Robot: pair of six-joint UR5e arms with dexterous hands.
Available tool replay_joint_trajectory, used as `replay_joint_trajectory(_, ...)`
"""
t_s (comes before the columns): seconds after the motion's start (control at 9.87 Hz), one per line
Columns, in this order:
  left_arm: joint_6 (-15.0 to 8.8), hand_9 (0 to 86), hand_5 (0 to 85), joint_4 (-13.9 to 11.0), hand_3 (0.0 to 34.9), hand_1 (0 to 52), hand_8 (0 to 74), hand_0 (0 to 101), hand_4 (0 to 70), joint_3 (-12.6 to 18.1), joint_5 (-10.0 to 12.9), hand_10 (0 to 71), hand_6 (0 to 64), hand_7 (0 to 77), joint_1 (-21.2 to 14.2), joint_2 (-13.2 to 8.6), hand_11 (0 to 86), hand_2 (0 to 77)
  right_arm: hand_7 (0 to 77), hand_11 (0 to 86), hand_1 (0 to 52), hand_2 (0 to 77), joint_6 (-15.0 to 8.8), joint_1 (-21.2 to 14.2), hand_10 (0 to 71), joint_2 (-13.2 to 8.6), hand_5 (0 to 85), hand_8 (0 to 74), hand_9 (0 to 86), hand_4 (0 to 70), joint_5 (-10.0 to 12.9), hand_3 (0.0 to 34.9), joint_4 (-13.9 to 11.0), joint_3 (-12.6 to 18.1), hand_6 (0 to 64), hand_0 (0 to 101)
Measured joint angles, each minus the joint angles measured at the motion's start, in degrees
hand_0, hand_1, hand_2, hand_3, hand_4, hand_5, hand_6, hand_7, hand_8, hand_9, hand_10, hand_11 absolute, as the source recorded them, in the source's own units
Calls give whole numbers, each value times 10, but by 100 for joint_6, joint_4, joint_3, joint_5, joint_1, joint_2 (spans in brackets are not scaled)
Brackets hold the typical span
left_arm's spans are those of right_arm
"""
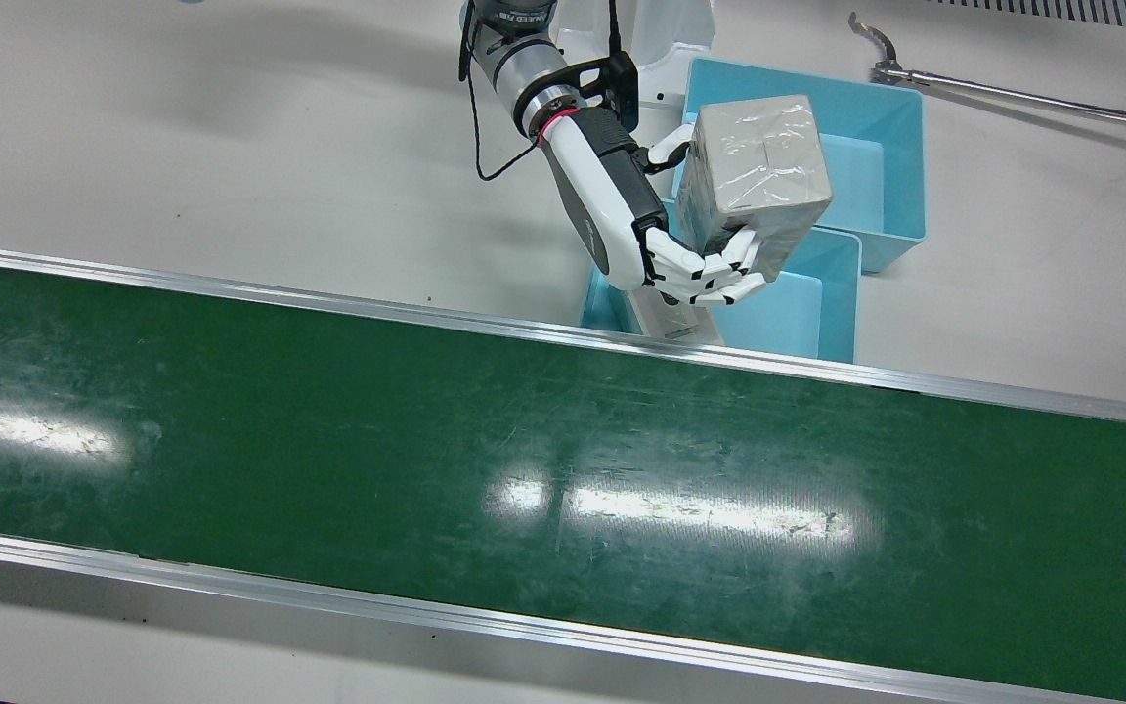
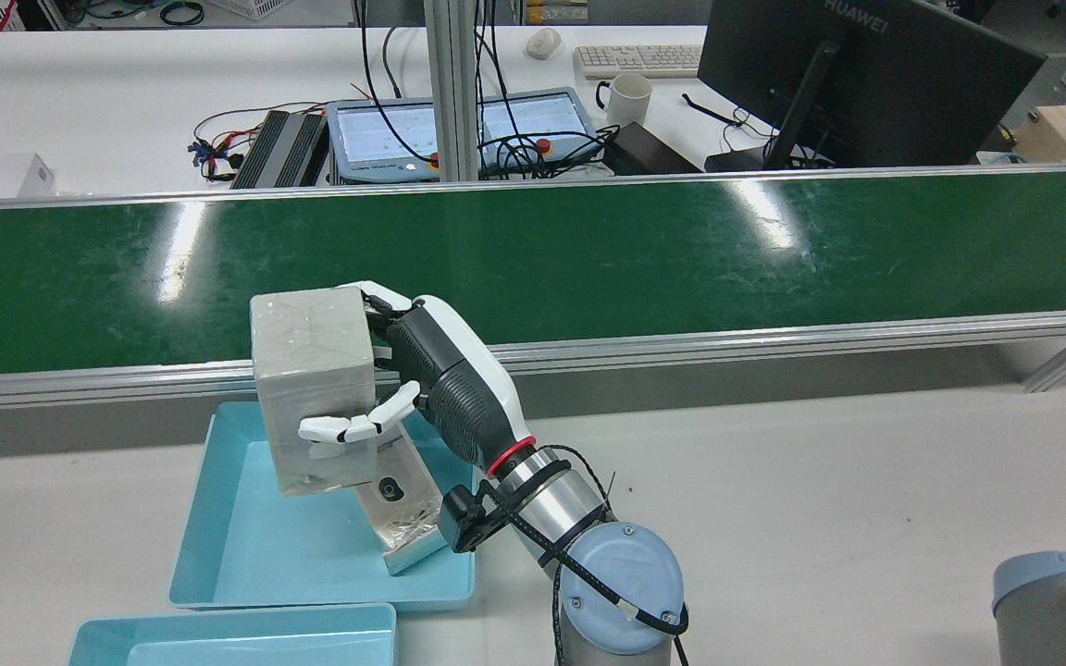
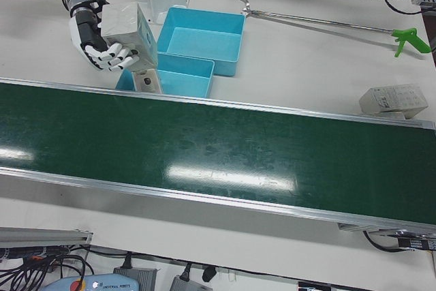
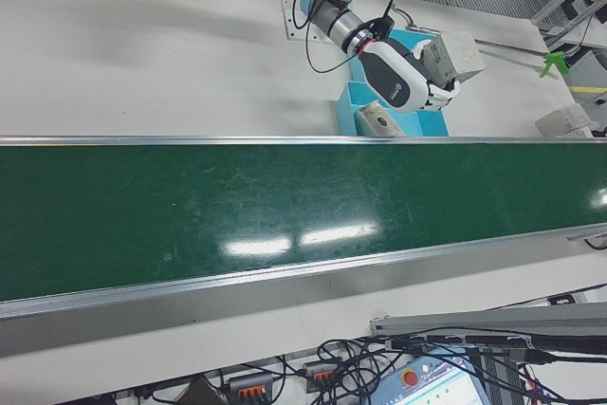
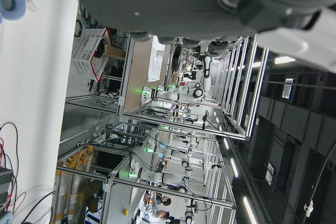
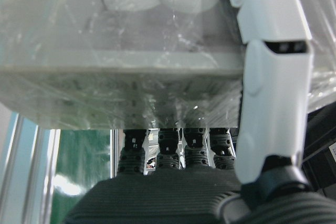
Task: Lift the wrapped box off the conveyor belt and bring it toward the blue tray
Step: 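Carry the box with the right hand down over the blue tray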
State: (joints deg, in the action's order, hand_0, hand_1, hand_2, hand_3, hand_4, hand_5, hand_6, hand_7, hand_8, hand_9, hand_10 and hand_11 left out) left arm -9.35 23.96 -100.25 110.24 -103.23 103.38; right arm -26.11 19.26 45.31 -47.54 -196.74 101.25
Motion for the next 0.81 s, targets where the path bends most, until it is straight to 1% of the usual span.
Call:
replay_joint_trajectory(0.1,0,5,11,0,0,0,5,0,0,0,0,5,5,5,0,0,5,11,420,273,22,327,8,-35,589,-59,518,344,360,256,-110,0,42,-115,360,529)
replay_joint_trajectory(0.2,0,5,11,0,0,0,5,0,0,0,0,5,5,5,0,0,5,11,305,125,22,327,15,-64,442,-101,404,131,175,76,-180,0,60,-182,196,464)
replay_joint_trajectory(0.3,0,5,11,0,0,0,5,0,0,0,0,5,5,5,0,0,5,11,207,22,22,327,24,-88,349,-128,316,0,76,0,-233,24,68,-215,104,424)
replay_joint_trajectory(0.41,0,5,11,0,0,0,5,0,0,0,0,5,5,5,0,0,5,11,16,16,175,333,43,-99,224,-141,169,0,16,16,-279,54,71,-228,0,332)
replay_joint_trajectory(0.51,0,5,11,0,0,0,5,0,0,0,0,5,5,5,0,0,5,5,16,16,175,333,98,-103,224,-145,169,0,16,16,-323,54,71,-227,0,332)
replay_joint_trajectory(0.61,0,5,11,0,0,0,5,0,0,0,0,5,5,5,0,0,5,5,65,11,136,327,213,-102,0,-135,0,0,11,65,-353,46,64,-225,0,287)
replay_joint_trajectory(0.71,0,5,11,0,0,0,5,0,0,0,0,0,5,5,0,0,5,5,60,11,87,311,415,-98,0,-117,5,0,11,93,-381,48,44,-217,0,338)
replay_joint_trajectory(0.81,0,5,11,0,0,0,5,0,0,0,0,5,5,5,0,0,5,5,76,11,22,65,615,-44,0,-95,5,0,11,87,-470,73,5,-214,0,369)
